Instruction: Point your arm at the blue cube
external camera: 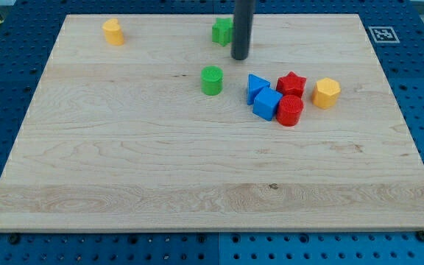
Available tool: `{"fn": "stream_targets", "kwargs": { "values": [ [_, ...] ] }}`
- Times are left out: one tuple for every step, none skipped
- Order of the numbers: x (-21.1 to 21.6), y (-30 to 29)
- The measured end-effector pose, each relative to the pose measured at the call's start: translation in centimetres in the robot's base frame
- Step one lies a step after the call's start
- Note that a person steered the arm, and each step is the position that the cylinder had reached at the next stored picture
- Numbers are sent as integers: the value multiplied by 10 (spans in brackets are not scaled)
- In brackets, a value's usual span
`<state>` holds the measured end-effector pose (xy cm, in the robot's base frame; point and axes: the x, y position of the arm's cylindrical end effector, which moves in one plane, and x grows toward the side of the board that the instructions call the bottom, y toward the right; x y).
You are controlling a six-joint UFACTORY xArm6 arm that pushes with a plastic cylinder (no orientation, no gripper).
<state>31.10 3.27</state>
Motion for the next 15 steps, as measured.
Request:
{"fn": "stream_targets", "kwargs": {
  "values": [
    [9, -36],
    [11, -53],
    [12, -68],
    [24, -104],
    [31, -107],
    [52, -107],
    [53, -107],
    [53, -107],
    [64, -107],
    [66, -107],
    [89, -107],
    [92, -107],
    [119, -104],
    [141, -103],
    [165, -94]
  ]
}}
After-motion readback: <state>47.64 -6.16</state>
